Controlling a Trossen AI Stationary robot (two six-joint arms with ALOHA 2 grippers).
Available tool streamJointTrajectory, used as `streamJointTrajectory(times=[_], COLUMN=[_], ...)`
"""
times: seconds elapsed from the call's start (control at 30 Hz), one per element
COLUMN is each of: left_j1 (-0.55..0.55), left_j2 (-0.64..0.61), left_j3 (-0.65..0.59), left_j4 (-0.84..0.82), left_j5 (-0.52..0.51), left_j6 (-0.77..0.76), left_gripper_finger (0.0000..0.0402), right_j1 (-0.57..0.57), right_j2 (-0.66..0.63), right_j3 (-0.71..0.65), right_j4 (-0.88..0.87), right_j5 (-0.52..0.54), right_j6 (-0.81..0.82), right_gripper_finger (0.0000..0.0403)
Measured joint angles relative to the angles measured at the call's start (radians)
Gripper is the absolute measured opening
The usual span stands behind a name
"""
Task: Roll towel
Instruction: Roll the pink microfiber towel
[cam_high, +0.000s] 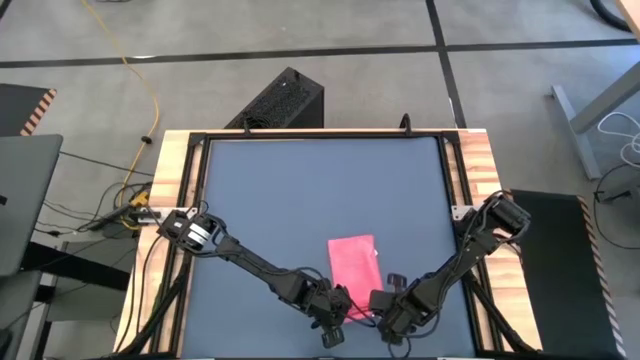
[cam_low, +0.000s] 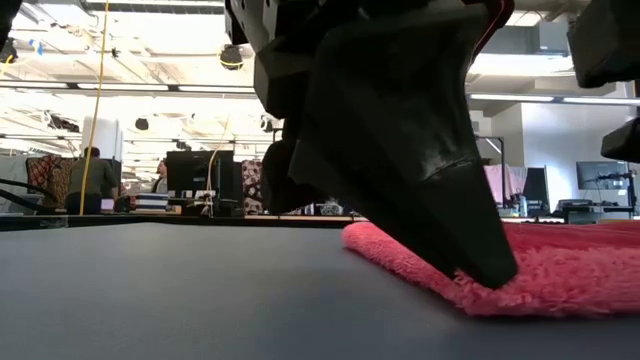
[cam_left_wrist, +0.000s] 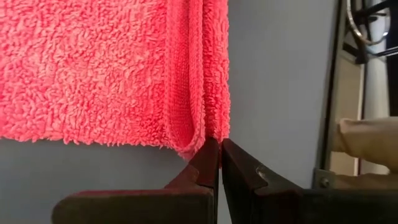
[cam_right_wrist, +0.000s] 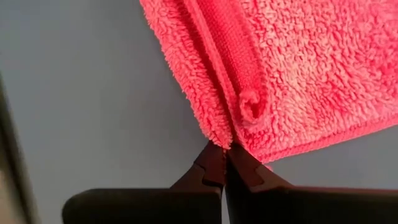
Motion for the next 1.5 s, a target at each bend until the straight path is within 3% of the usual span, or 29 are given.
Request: streamJointTrajectory(times=[0.5, 1.0, 1.23, 1.5], left_j1=[0.007, 0.015, 0.034, 0.040], left_j2=[0.000, 0.000, -0.001, -0.052], left_j3=[0.000, -0.002, -0.164, -0.401], left_j4=[0.036, 0.107, 0.426, 0.848], left_j5=[0.072, 0.114, 0.228, 0.221], left_j6=[-0.029, -0.021, -0.133, -0.327], left_gripper_finger=[0.0000, 0.0000, 0.0000, 0.0000], right_j1=[-0.035, -0.027, -0.027, -0.038], right_j2=[0.000, -0.005, -0.052, -0.194], right_j3=[0.000, -0.009, -0.087, -0.284], right_j4=[0.035, 0.123, 0.215, 0.421], right_j5=[-0.141, -0.145, -0.141, -0.188], right_j6=[0.071, 0.071, 0.093, 0.190], right_gripper_finger=[0.0018, 0.0018, 0.0018, 0.0018])
